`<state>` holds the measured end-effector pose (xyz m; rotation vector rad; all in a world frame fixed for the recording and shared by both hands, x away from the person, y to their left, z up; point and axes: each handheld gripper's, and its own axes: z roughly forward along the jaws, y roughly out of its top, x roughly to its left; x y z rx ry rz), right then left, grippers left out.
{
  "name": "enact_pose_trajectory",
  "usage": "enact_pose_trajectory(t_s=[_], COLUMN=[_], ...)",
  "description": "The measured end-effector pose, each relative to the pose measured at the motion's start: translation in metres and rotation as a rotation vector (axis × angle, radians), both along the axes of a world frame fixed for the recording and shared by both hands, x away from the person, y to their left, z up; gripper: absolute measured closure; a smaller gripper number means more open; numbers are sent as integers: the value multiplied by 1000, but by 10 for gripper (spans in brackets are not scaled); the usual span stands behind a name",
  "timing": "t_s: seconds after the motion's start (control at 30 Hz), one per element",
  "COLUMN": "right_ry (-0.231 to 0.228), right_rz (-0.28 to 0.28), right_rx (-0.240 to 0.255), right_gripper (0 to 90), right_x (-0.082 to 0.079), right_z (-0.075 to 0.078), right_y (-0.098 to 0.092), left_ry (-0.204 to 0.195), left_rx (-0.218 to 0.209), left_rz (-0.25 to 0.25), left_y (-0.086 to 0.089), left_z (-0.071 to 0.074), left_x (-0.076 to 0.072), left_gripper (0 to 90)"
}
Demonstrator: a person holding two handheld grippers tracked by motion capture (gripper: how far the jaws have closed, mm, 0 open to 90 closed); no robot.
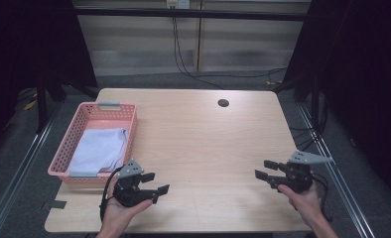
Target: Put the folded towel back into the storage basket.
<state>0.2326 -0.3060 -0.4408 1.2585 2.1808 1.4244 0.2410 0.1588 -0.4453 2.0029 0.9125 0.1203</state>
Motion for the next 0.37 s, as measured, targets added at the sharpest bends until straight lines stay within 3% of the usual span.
enact_pose_trajectory(t_s=[0.1, 0.17, 0.23, 0.37], right_ry=[10, 16, 9, 32], right_rz=[-45, -62, -76, -112], right_rx=[-22, -27, -44, -49], right_gripper=[371, 352, 339, 293], right_x=[-20, -31, -33, -26], right_z=[-12, -17, -18, -25], right_y=[-8, -13, -17, -21], left_ry=[36, 29, 55, 30], left_rx=[23, 33, 48, 44], left_rz=[-7, -1, 12, 36], left_y=[-2, 0, 3, 8], left_z=[-11, -17, -25, -22], left_x=[-8, -12, -13, -9], left_gripper=[301, 302, 301, 294])
